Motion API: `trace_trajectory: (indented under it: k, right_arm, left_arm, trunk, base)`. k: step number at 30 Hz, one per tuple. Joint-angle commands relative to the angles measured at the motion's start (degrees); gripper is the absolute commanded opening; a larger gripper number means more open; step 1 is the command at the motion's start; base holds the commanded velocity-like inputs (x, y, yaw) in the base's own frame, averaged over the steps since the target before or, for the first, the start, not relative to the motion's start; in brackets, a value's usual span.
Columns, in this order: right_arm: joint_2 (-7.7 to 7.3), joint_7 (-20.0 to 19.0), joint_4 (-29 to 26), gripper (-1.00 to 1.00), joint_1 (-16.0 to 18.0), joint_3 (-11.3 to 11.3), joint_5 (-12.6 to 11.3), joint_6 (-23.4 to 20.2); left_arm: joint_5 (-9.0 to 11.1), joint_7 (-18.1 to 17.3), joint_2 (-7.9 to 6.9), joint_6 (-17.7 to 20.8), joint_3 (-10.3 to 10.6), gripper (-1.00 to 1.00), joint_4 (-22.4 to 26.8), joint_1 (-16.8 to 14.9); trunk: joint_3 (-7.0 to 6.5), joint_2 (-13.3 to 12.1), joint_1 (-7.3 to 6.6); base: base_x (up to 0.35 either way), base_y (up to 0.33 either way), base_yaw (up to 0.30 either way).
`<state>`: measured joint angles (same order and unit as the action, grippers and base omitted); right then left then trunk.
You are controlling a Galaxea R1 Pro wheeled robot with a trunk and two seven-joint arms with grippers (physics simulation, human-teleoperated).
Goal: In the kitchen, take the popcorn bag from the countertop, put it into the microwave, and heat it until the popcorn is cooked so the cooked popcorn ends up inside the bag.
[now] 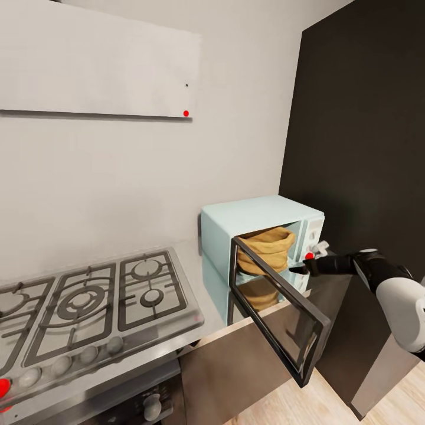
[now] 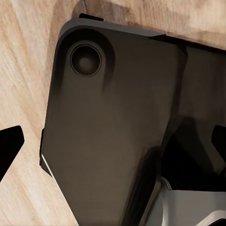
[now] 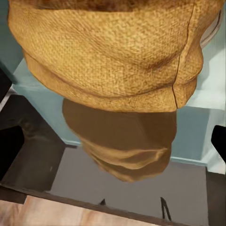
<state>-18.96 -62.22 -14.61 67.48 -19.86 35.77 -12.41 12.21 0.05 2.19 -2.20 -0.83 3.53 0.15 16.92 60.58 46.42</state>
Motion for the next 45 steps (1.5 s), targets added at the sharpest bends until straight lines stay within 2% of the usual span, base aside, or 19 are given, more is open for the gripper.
trace_trajectory:
  k: [1, 6, 13, 25, 29, 37, 41, 42, 44, 45]
  right_arm:
    - [0.05, -0.4, -0.1, 1.00, 0.0, -0.5, -0.4, -0.4]
    - [-0.05, -0.6, -0.1, 1.00, 0.0, -0.6, -5.7, 0.4]
    - [0.09, -0.5, -0.1, 1.00, 0.0, -0.5, -8.7, 0.5]
    - [0.48, 0.7, 0.0, 1.00, -0.5, -0.5, -9.6, 0.5]
    - [0.82, 2.0, 0.0, 1.00, -0.5, -0.5, -9.6, 1.6]
    - [1.24, 2.1, 0.0, 1.00, -0.5, -0.6, -9.8, 1.7]
    - [1.46, 2.1, 0.1, 1.00, -0.5, -0.6, -13.8, 1.7]
    - [2.56, 2.1, 0.6, 1.00, -0.5, -0.5, -14.5, 1.8]
    - [5.88, 2.4, 1.8, 1.00, -0.5, -0.6, -14.9, 1.8]
    - [6.72, 2.5, 2.0, 1.00, -0.5, -0.5, -15.0, 1.8]
  left_arm:
    - [0.3, 0.0, 0.01, -0.1, -0.1, 1.00, 0.1, 0.0]
    - [0.3, 0.0, 0.01, -0.1, -0.1, 1.00, 0.1, 0.0]
    - [0.4, 0.0, 0.01, -0.1, -0.1, 1.00, 0.1, 0.0]
    - [0.4, 0.0, 0.01, -0.1, -0.1, 1.00, 0.1, 0.0]
    - [0.4, 0.0, 0.01, -0.1, -0.1, 1.00, 0.1, 0.0]
    - [0.4, 0.0, 0.01, -0.1, -0.1, 1.00, 0.1, 0.0]
    - [0.4, 0.0, 0.01, -0.1, -0.1, 1.00, 0.1, 0.0]
    - [0.4, 0.0, 0.01, -0.1, -0.1, 1.00, 0.1, 0.0]
    - [0.4, 0.0, 0.01, -0.1, -0.1, 1.00, 0.1, 0.0]
    - [0.4, 0.0, 0.01, -0.1, -0.1, 1.00, 0.1, 0.0]
  trunk:
    - [0.06, 0.0, 0.01]
    - [0.06, 0.0, 0.01]
    - [0.06, 0.0, 0.01]
    - [0.06, 0.0, 0.01]
    - [0.06, 0.0, 0.01]
    - [0.06, 0.0, 0.01]
    - [0.06, 0.0, 0.01]
    - [0.06, 0.0, 0.01]
    - [0.06, 0.0, 0.01]
    - [0.06, 0.0, 0.01]
  base:
    - [0.000, 0.000, 0.000]
    - [0.000, 0.000, 0.000]
    - [0.000, 0.000, 0.000]
    - [0.000, -0.016, 0.000]
    - [0.000, -0.245, 0.000]
    - [0.000, -0.277, 0.000]
    - [0.000, -0.178, 0.000]
    - [0.000, -0.053, 0.000]
    - [0.000, -0.020, 0.000]
    - [0.000, -0.009, 0.000]
